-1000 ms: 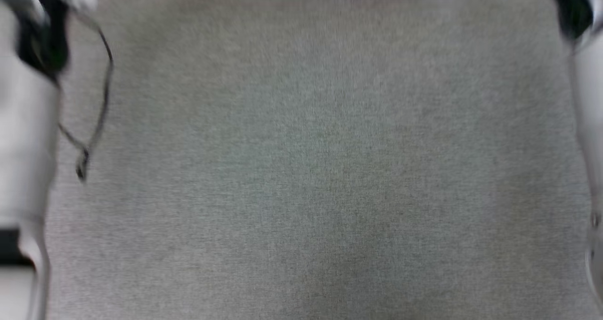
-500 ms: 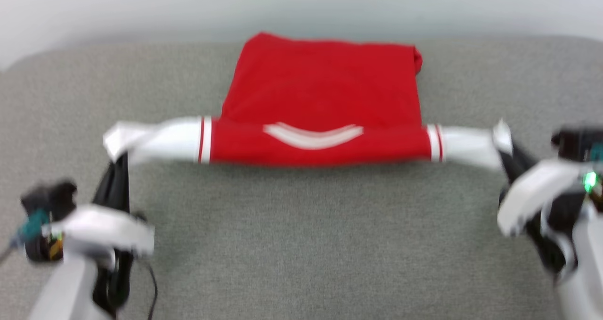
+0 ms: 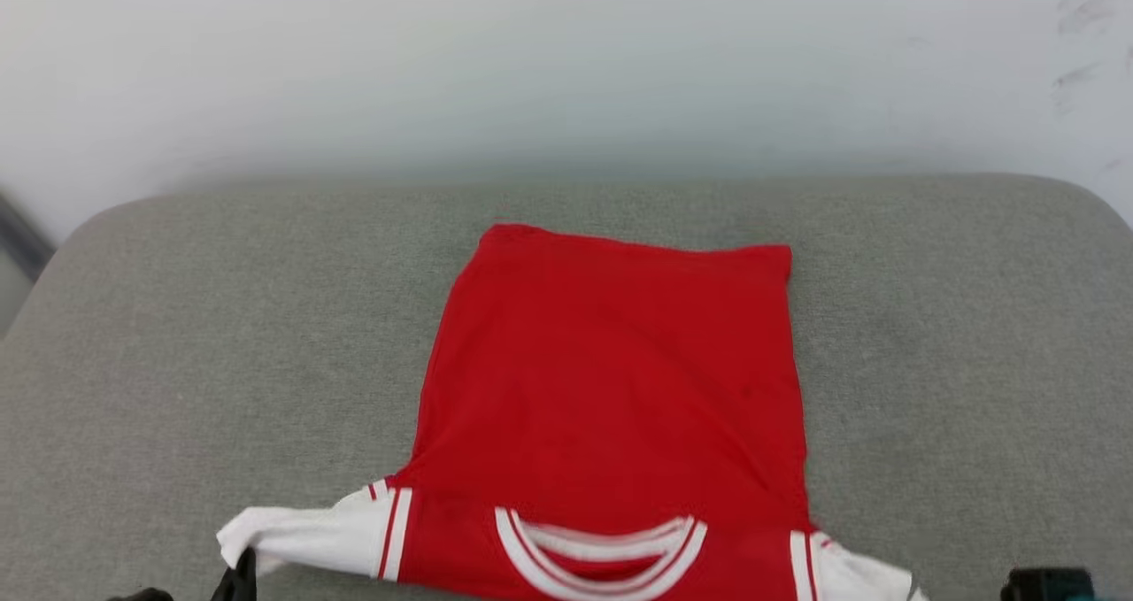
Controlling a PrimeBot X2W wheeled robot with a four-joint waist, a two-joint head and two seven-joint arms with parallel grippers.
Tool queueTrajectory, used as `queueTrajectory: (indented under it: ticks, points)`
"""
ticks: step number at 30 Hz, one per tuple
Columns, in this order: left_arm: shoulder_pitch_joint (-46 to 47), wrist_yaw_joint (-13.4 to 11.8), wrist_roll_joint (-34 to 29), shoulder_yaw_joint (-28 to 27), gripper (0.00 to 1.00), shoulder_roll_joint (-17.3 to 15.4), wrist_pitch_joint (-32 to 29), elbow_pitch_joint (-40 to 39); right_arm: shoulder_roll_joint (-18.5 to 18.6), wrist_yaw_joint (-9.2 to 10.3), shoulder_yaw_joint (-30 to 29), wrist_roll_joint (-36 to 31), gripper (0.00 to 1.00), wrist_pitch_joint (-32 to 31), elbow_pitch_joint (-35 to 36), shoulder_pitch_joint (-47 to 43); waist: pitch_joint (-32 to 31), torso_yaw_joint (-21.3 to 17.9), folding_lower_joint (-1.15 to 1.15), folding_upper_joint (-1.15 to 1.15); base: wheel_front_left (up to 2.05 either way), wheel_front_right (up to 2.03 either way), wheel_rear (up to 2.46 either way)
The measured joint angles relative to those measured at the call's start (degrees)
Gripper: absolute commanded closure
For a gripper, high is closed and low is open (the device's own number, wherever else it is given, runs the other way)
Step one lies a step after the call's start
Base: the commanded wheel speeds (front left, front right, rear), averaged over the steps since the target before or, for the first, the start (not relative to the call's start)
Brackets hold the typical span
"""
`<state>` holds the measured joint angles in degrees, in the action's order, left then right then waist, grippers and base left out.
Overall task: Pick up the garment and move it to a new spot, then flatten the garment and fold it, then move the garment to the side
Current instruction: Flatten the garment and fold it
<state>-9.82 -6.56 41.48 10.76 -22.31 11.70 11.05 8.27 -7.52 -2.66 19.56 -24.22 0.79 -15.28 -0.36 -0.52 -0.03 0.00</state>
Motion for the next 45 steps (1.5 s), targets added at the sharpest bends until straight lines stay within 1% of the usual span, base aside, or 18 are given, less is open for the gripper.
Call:
queueTrajectory:
  ticks: [2,3,4,5,8,12,17,21,26,29,31,36,41,42,43,44,45]
  points:
    - [-1.67,-0.76,-0.42,0.15,1.00,0.37,0.15,-0.13,-0.30,0.00,0.93,0.07,1.00,-2.14,-0.23,-2.86,-0.56,0.28,0.00,0.00,0.00,0.00,0.00]
    - [-2.06,-1.07,-0.62,0.31,1.00,0.47,0.33,-0.10,-0.29,0.00,1.16,0.01,0.88,-2.32,-0.57,-3.54,-0.65,0.35,0.00,0.00,0.00,0.00,0.00]
    - [-2.31,-1.14,-0.94,0.45,1.00,0.54,0.51,-0.08,-0.13,0.00,1.24,-0.21,0.60,-2.37,-0.98,-3.94,-0.69,0.41,0.00,0.00,0.00,0.00,0.00]
    - [-2.46,-1.18,-0.96,0.58,1.00,0.77,0.67,-0.14,-0.25,0.00,1.08,0.15,0.00,-2.15,-1.26,-4.00,-0.71,0.52,0.00,0.00,0.00,0.00,0.00]
    - [-2.28,-1.09,-1.62,1.24,1.00,1.10,1.12,-1.05,-0.65,0.01,-0.14,0.12,0.00,0.34,-1.52,-3.06,-0.69,1.01,0.01,0.00,0.00,0.00,0.00]
    - [-0.99,-1.26,-2.80,1.74,1.00,1.04,1.36,-3.10,-1.94,0.01,-4.13,-0.54,0.00,4.89,-1.33,3.37,-0.18,1.63,0.02,0.00,0.00,0.00,0.00]
    - [1.56,-1.48,-5.01,3.18,1.00,-0.20,0.54,-7.22,-2.63,0.01,-7.68,-1.47,0.00,7.06,-5.55,15.44,2.13,2.43,0.02,0.00,0.00,0.00,0.00]
    - [5.45,-0.89,-6.65,4.20,1.00,-1.09,-0.08,-10.28,-0.69,0.02,-9.62,-1.58,0.00,5.67,-12.67,28.05,5.58,3.68,0.03,0.00,0.00,0.00,0.00]
    - [11.75,1.69,-8.37,6.33,1.00,-0.86,0.25,-12.02,2.88,0.01,-11.05,-2.38,0.00,-0.73,-21.62,42.87,11.11,6.24,0.03,0.00,0.00,0.00,0.00]
    - [15.06,3.09,-9.05,7.25,1.00,-0.16,0.96,-11.94,4.45,0.01,-11.38,-3.65,0.00,-7.22,-26.08,50.87,14.83,8.02,0.04,0.00,0.00,0.00,0.00]
    - [17.03,3.57,-9.54,7.68,1.00,0.52,1.37,-12.01,5.09,0.02,-11.35,-4.49,0.00,-12.39,-28.95,55.36,17.27,9.24,0.04,0.00,0.00,0.00,0.00]
    - [20.29,5.08,-10.17,8.11,1.00,1.93,2.42,-11.89,4.91,0.01,-12.51,-7.38,0.00,-22.06,-33.77,63.25,22.56,12.17,0.04,0.00,0.00,0.00,0.00]
    - [21.58,6.14,-10.68,8.64,1.00,3.45,2.83,-10.91,4.03,0.02,-15.55,-10.81,0.00,-27.33,-36.65,66.94,26.01,14.78,0.04,0.00,0.00,0.00,0.00]
    - [22.08,6.84,-11.00,8.53,1.00,4.00,3.10,-9.98,3.92,0.02,-17.15,-12.41,0.00,-29.83,-37.42,68.16,27.14,15.88,0.03,0.00,0.00,0.00,0.00]
    - [22.16,7.09,-11.01,8.43,1.00,4.25,3.12,-9.66,3.88,0.03,-17.53,-12.94,0.27,-30.37,-37.46,68.29,27.35,16.16,0.03,0.00,0.00,0.00,0.00]
    - [22.21,7.15,-11.06,8.38,1.00,4.45,3.13,-9.40,3.86,0.03,-17.91,-13.15,0.73,-30.54,-37.45,68.42,27.47,16.38,0.03,0.00,0.00,0.00,0.00]
    - [22.28,7.36,-11.16,8.36,1.00,4.64,3.13,-9.15,3.83,0.03,-18.16,-13.33,1.00,-30.52,-37.43,68.48,27.47,16.55,0.03,0.00,0.00,0.00,0.00]
